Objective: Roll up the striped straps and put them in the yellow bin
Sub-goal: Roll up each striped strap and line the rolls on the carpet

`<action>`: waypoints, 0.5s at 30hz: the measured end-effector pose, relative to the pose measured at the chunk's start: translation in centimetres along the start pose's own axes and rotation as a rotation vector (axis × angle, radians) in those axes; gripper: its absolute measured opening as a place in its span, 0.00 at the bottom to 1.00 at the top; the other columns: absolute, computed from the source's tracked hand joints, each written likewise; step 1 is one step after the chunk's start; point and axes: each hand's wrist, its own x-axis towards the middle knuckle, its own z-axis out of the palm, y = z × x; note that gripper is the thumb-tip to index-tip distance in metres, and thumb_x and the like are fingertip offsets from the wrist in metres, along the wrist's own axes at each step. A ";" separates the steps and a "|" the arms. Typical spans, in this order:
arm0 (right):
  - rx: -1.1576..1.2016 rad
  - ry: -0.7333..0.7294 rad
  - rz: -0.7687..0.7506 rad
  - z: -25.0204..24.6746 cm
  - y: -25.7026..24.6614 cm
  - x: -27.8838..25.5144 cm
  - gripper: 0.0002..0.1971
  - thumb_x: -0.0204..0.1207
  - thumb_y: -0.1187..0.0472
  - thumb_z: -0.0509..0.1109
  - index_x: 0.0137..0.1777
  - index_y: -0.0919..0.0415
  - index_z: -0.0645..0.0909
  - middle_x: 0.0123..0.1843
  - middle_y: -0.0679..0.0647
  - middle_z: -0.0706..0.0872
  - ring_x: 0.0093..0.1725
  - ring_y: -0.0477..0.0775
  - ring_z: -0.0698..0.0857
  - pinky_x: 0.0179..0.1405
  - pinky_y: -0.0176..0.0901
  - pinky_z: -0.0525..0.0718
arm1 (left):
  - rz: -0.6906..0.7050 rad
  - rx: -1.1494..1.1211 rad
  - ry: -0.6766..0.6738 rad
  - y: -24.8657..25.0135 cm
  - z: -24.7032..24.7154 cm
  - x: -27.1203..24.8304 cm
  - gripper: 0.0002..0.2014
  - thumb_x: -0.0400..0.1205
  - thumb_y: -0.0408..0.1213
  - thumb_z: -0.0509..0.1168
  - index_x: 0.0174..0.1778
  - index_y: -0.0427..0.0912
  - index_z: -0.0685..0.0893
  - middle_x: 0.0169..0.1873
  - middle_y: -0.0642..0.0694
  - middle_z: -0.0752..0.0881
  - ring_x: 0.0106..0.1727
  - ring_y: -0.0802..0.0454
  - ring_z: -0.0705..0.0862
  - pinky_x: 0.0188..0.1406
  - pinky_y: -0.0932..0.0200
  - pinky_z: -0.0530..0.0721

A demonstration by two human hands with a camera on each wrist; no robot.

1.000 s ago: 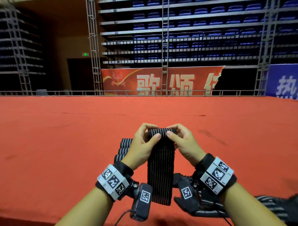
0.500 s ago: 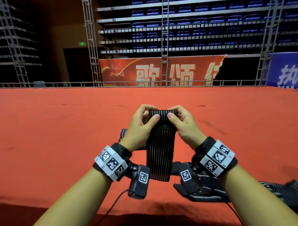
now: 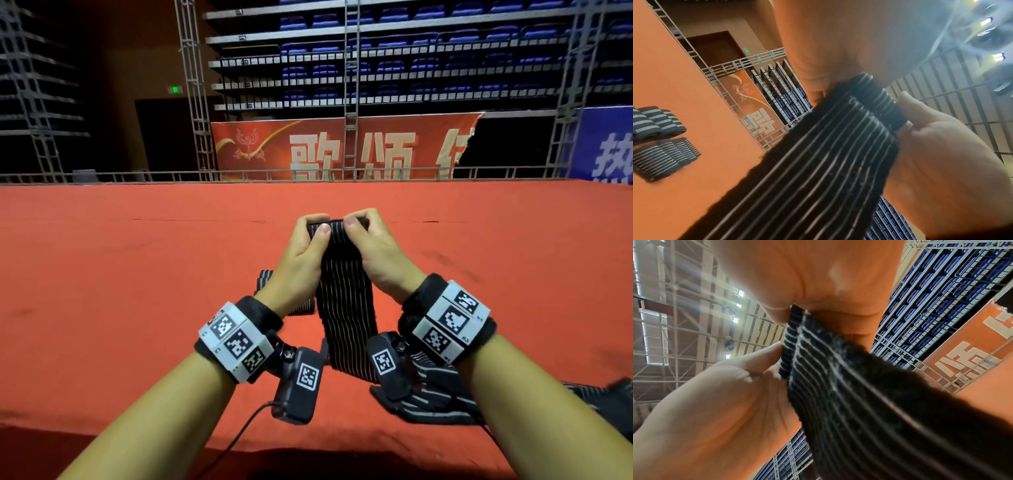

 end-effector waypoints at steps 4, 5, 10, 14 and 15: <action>0.005 -0.035 -0.010 -0.2 -0.3 0.1 0.05 0.87 0.60 0.57 0.50 0.58 0.68 0.45 0.53 0.76 0.43 0.46 0.76 0.43 0.40 0.78 | -0.026 -0.081 -0.006 0.3 0.0 0.1 0.12 0.90 0.37 0.54 0.68 0.41 0.73 0.56 0.45 0.82 0.53 0.59 0.83 0.53 0.63 0.84; 0.017 -0.039 -0.036 -0.3 -0.4 0.1 0.04 0.87 0.62 0.57 0.49 0.59 0.69 0.44 0.53 0.76 0.42 0.46 0.76 0.42 0.39 0.78 | -0.028 -0.105 -0.012 0.4 -0.1 0.1 0.11 0.90 0.37 0.54 0.68 0.42 0.73 0.56 0.44 0.83 0.54 0.57 0.84 0.54 0.61 0.84; 0.084 -0.058 -0.151 -0.7 -0.8 -0.3 0.03 0.85 0.69 0.59 0.55 0.65 0.73 0.47 0.55 0.82 0.46 0.45 0.82 0.47 0.35 0.81 | 0.063 -0.080 -0.033 1.4 -1.1 0.6 0.13 0.82 0.39 0.64 0.62 0.44 0.80 0.54 0.42 0.86 0.53 0.51 0.85 0.56 0.52 0.85; 0.073 -0.026 -0.070 -0.9 -2.0 0.0 0.07 0.87 0.59 0.59 0.48 0.61 0.75 0.39 0.50 0.79 0.32 0.36 0.80 0.31 0.28 0.77 | 0.166 0.036 -0.064 2.4 -1.6 1.1 0.14 0.81 0.37 0.65 0.63 0.39 0.80 0.54 0.42 0.86 0.54 0.53 0.84 0.59 0.52 0.83; 0.063 -0.020 -0.077 -0.9 -2.2 0.2 0.07 0.86 0.61 0.59 0.48 0.62 0.74 0.38 0.50 0.79 0.31 0.35 0.79 0.30 0.28 0.77 | 0.171 0.051 -0.066 2.6 -1.5 1.1 0.14 0.82 0.38 0.64 0.63 0.40 0.80 0.54 0.43 0.86 0.55 0.53 0.84 0.59 0.52 0.83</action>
